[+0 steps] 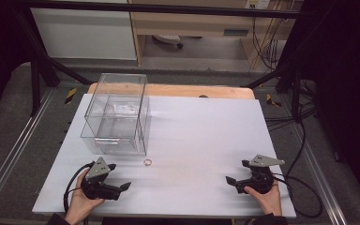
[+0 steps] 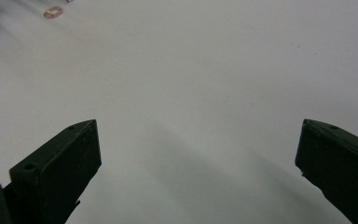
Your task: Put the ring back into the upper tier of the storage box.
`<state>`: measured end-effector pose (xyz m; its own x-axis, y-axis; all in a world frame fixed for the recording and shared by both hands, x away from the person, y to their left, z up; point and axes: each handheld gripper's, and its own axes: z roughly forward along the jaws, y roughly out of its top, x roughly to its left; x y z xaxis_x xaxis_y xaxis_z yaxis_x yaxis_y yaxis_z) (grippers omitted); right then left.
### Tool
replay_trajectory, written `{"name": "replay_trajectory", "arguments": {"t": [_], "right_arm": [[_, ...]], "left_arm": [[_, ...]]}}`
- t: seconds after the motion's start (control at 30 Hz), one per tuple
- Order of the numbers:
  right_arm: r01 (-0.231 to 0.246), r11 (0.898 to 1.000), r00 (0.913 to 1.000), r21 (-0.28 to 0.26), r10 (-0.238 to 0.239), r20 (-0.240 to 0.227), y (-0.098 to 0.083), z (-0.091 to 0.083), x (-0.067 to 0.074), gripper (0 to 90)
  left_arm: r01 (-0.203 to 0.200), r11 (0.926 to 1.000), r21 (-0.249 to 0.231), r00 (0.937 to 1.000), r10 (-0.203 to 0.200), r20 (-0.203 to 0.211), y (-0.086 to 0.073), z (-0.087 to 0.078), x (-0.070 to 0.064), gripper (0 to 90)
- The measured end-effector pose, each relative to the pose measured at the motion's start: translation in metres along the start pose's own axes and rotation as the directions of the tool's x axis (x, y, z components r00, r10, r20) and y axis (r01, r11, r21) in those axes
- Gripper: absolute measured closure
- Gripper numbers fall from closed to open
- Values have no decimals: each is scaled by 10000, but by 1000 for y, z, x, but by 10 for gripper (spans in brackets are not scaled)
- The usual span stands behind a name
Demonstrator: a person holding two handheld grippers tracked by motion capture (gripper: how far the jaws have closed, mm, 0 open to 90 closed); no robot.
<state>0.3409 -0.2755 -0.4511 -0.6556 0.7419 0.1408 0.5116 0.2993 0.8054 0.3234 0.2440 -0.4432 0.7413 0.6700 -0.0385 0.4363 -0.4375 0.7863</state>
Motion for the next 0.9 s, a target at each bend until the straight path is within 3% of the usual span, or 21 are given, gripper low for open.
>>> {"name": "replay_trajectory", "arguments": {"t": [0.9], "right_arm": [[-52,10000,10000,25,52,-41,0,1,0,6]], "left_arm": [[-765,9961,451,9965,748,382,29,38,-31,156]]}}
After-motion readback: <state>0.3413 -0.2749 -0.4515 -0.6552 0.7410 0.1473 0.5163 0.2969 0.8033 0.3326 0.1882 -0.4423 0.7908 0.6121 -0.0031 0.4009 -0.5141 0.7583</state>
